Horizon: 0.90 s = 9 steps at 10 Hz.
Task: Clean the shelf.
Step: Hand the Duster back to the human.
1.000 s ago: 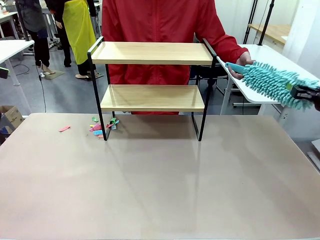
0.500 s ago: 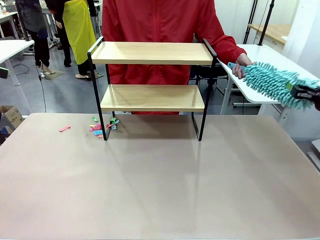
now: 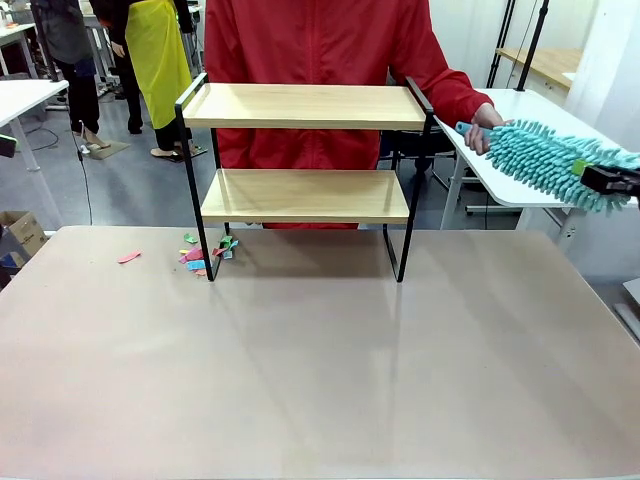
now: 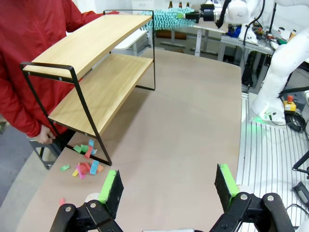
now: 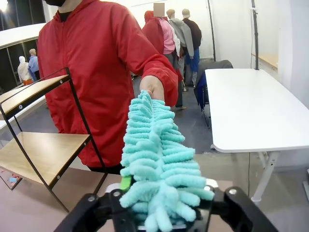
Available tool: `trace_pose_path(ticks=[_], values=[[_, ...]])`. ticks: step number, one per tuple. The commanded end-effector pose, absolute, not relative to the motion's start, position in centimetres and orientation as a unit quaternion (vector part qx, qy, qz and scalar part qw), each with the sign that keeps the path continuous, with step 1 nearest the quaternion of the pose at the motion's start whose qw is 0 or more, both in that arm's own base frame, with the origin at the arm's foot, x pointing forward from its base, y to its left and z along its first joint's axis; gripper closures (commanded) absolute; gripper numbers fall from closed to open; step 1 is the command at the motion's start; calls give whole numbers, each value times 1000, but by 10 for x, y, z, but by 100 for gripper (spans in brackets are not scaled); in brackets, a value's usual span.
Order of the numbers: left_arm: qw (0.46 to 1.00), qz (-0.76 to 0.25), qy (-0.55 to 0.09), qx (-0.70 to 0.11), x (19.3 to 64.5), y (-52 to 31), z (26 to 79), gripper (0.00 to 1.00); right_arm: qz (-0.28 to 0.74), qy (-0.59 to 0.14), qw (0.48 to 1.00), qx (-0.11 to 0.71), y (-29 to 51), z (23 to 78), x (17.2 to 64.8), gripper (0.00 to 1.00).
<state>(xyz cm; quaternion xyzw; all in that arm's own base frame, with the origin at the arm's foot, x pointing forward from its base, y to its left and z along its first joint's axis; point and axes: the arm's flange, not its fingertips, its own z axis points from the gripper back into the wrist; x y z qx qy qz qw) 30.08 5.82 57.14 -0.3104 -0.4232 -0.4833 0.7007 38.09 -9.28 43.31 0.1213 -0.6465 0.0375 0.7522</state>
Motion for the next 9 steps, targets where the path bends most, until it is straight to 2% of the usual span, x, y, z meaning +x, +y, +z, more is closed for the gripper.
trace_pose_path(ticks=[1,2,6,9], values=[[689,-487,-435,-314,302,56,572,0,25,-643,754,133,-98,463,372,5],[689,-487,-435,-314,302,56,572,0,17,-651,744,150,-105,484,368,0],[689,-487,-435,-314,302,56,572,0,-84,-692,681,224,-157,565,356,0],[689,-487,-435,-314,302,56,572,0,-166,-711,632,260,-211,586,348,0]])
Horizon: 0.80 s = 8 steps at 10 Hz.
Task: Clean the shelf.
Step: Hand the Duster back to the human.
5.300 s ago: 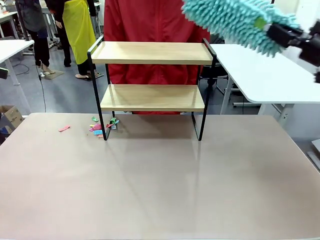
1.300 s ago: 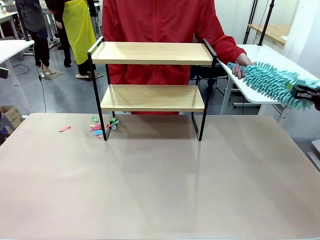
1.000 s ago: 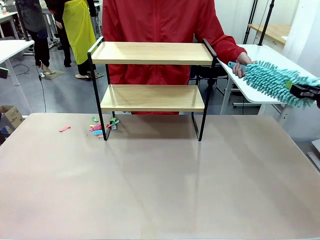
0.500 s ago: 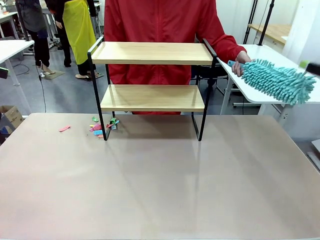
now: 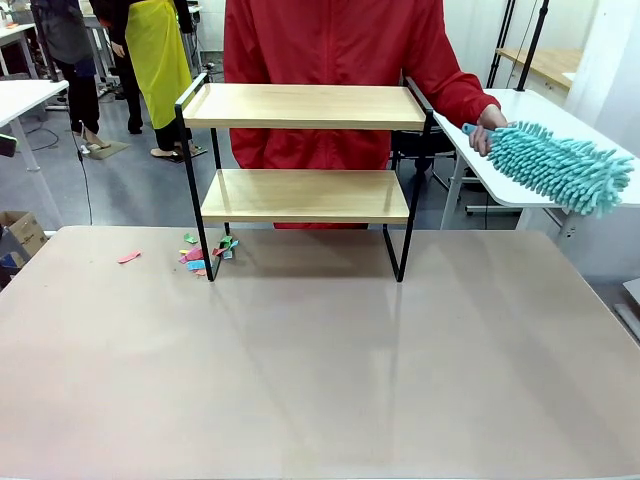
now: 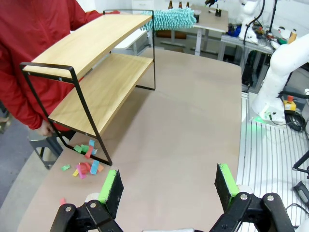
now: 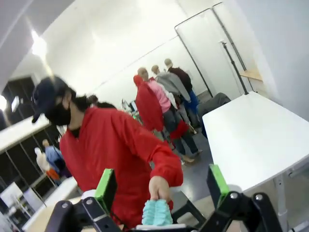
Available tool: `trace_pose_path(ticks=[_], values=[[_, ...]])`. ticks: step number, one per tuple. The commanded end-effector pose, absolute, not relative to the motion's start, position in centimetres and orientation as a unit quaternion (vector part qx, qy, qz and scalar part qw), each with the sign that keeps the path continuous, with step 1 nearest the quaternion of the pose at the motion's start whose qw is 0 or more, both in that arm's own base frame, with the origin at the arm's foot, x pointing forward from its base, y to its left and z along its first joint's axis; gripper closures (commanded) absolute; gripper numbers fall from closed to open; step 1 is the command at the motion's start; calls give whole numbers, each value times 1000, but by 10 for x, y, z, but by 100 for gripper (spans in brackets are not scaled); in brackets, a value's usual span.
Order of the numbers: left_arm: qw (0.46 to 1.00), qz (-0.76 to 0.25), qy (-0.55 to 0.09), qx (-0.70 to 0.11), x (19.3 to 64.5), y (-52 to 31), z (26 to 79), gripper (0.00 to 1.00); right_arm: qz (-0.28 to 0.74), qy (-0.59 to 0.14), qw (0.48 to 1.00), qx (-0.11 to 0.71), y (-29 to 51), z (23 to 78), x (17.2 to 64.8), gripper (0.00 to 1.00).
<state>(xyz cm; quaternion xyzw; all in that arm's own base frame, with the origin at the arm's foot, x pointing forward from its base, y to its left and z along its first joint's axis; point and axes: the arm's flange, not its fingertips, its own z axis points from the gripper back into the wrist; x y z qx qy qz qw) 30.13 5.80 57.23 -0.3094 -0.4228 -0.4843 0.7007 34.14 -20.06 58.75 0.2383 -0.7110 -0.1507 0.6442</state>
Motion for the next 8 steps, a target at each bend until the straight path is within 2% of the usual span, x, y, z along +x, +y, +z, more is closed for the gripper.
trace_pose_path(ticks=[1,8], values=[[689,-487,-435,-314,302,56,572,0,-174,-708,630,266,-219,586,349,0],[689,-487,-435,-314,302,56,572,0,-168,-712,636,247,-216,587,340,0]])
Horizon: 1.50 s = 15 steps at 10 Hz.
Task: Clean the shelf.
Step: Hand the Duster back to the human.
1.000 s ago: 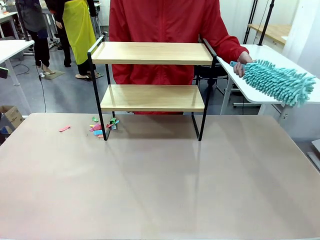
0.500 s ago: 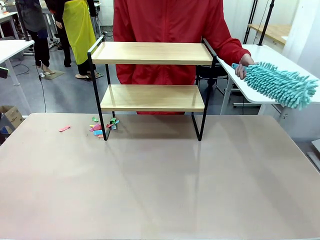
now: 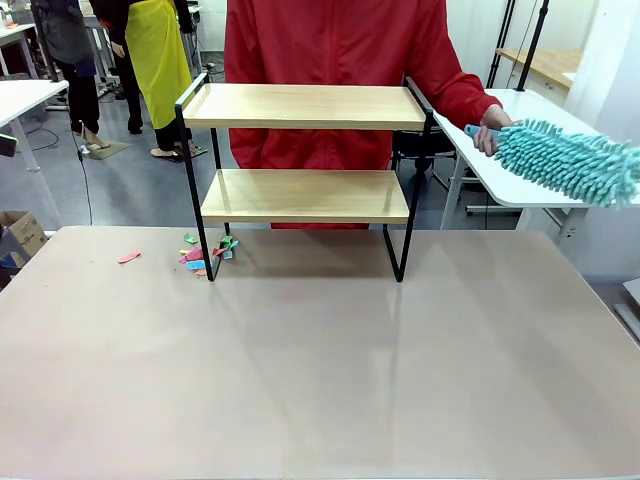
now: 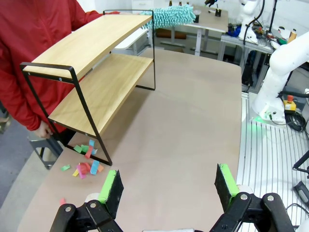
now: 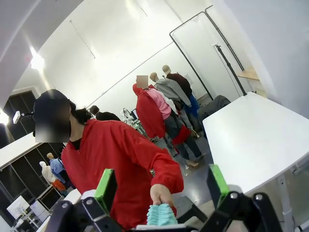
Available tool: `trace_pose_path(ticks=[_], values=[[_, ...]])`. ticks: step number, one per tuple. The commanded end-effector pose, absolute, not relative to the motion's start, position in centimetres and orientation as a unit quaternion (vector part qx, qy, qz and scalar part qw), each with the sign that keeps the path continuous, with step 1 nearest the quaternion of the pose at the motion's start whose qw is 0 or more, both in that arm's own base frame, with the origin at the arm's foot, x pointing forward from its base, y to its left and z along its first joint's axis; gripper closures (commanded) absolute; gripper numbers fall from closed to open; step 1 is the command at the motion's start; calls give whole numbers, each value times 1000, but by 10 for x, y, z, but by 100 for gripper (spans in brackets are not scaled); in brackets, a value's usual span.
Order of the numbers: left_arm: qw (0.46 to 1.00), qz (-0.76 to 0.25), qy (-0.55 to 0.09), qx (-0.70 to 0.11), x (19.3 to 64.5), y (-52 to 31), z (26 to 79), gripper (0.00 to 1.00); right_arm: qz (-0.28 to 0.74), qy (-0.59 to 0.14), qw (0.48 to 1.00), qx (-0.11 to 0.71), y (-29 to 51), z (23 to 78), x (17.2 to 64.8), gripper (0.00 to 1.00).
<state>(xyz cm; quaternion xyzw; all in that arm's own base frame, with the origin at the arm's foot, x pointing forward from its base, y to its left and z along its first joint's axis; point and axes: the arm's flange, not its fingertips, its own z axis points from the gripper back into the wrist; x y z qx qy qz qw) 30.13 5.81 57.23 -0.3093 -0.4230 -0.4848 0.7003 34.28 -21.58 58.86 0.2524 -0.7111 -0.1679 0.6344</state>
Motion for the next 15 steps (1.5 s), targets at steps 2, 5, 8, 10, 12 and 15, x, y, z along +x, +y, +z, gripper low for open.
trace_pose_path(ticks=[2,5,8,10,12,15], values=[[689,-487,-435,-314,302,56,572,0,-168,-712,636,247,-216,587,340,0],[689,-487,-435,-314,302,56,572,0,-168,-712,636,247,-216,587,340,0],[689,-487,-435,-314,302,56,572,0,-168,-712,636,247,-216,587,340,0],[689,-487,-435,-314,302,56,572,0,-168,-712,636,247,-216,587,340,0],[689,-487,-435,-314,302,56,572,0,-168,-712,636,247,-216,587,340,0],[689,-487,-435,-314,302,56,572,0,-168,-712,636,247,-216,587,340,0]])
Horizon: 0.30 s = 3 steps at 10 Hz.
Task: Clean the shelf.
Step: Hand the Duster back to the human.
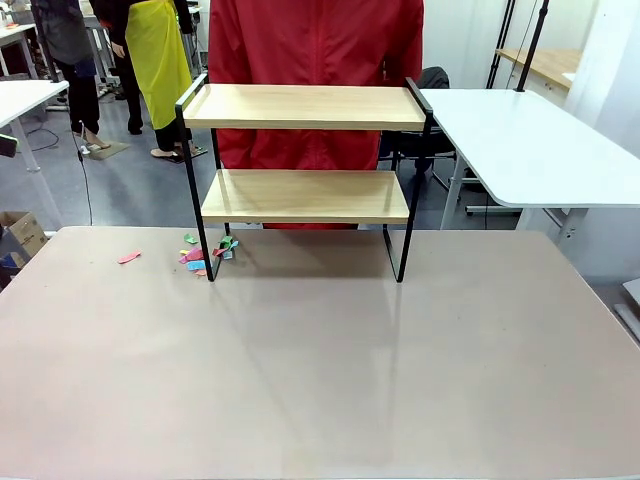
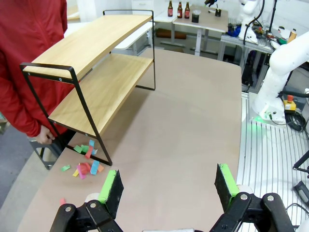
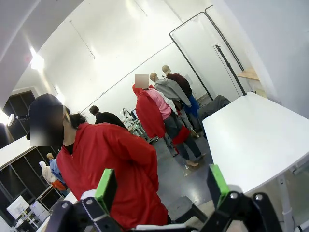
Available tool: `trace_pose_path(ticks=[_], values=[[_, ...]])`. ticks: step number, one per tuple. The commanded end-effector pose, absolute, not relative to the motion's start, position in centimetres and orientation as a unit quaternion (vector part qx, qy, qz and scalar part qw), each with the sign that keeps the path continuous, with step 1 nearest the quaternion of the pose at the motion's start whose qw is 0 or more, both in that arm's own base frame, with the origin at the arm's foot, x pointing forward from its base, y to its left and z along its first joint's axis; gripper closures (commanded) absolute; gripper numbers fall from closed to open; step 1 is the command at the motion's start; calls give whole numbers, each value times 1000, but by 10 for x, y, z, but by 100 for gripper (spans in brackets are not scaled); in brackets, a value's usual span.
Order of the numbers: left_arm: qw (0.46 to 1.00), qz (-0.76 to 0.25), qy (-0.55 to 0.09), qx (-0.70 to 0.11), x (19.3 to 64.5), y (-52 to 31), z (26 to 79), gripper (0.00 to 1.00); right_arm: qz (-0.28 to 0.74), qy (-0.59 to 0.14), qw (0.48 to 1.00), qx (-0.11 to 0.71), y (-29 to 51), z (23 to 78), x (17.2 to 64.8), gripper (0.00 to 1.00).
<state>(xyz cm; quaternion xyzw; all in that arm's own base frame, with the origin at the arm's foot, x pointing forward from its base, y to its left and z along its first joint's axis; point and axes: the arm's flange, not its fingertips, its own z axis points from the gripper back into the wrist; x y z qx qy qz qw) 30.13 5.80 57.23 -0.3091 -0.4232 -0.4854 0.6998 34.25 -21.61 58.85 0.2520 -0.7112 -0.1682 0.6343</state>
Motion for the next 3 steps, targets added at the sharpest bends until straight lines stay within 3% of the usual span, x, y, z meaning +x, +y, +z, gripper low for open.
trace_pose_path(ticks=[1,3], values=[[689,-487,-435,-314,302,56,572,0,-168,-712,636,247,-216,587,340,0],[689,-487,-435,-314,302,56,572,0,-168,-712,636,247,-216,587,340,0]])
